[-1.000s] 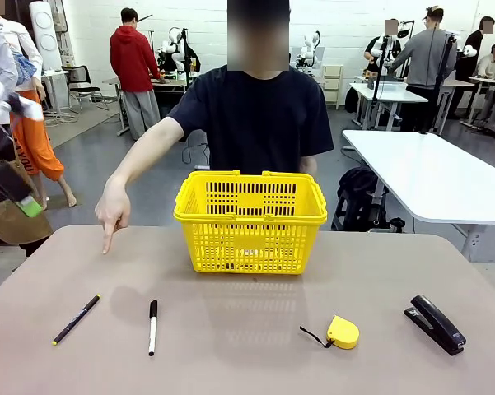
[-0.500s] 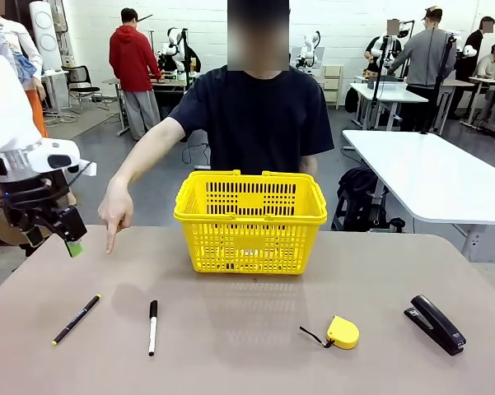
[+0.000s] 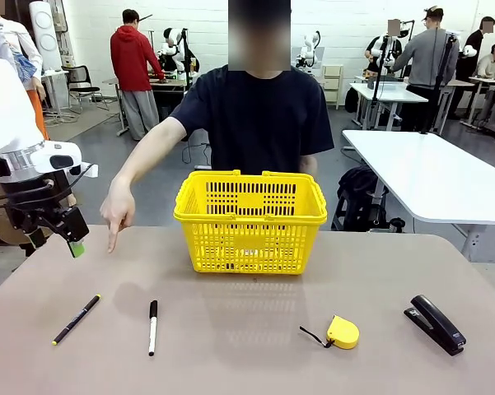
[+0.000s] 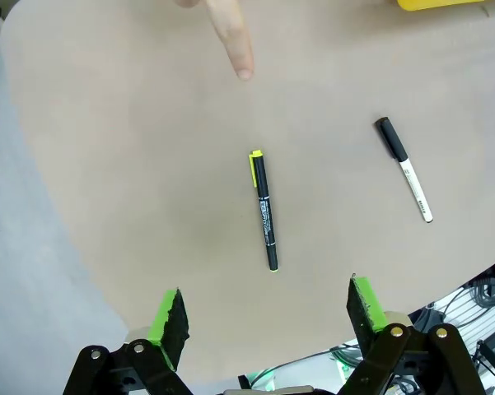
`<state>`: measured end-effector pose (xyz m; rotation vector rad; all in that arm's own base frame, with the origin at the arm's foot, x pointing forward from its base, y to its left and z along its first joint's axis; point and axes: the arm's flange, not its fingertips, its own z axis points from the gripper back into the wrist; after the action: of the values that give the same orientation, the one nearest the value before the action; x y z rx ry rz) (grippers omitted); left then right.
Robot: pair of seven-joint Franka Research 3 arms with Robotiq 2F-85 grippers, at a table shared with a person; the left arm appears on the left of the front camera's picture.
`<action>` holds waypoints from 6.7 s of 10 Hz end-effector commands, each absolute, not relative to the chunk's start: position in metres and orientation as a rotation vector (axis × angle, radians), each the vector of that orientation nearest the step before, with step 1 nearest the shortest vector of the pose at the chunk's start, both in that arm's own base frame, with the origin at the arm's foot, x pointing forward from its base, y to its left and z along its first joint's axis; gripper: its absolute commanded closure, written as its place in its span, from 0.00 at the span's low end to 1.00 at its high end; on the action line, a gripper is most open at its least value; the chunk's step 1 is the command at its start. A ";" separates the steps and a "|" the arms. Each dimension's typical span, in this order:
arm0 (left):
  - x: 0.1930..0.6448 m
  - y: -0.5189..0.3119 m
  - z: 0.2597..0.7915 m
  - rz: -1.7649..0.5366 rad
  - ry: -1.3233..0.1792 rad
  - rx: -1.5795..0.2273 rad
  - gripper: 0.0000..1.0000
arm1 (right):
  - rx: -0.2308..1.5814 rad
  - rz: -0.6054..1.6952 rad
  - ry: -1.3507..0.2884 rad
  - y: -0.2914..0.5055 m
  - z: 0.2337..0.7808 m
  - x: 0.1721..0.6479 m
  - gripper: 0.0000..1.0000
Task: Place the items the person wants into the basket.
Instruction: Pick up the item the person points to and place it in the Market Basket.
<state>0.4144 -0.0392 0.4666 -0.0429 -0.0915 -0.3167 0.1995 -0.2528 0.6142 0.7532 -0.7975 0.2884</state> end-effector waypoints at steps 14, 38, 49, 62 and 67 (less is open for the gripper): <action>0.394 -0.072 0.311 -0.344 -0.108 0.066 0.00 | 0.771 0.299 -0.817 -0.253 0.616 0.201 0.00; 0.363 -0.054 0.466 -0.390 -0.185 0.153 0.92 | 0.771 0.299 -0.817 -0.253 0.616 0.201 0.00; 0.322 -0.061 0.562 -0.401 -0.300 0.162 0.89 | 0.771 0.299 -0.817 -0.253 0.616 0.201 0.00; 0.611 -0.384 0.621 -1.219 -0.183 0.173 0.89 | 0.771 0.299 -0.817 -0.253 0.616 0.201 0.00; 0.628 -0.394 0.542 -1.301 -0.172 0.090 0.89 | 0.771 0.299 -0.817 -0.253 0.616 0.201 0.00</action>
<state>0.6243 -0.3856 0.5393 0.1202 -0.1565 -1.2790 0.1994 -0.2532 0.6136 0.7517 -0.7931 0.2845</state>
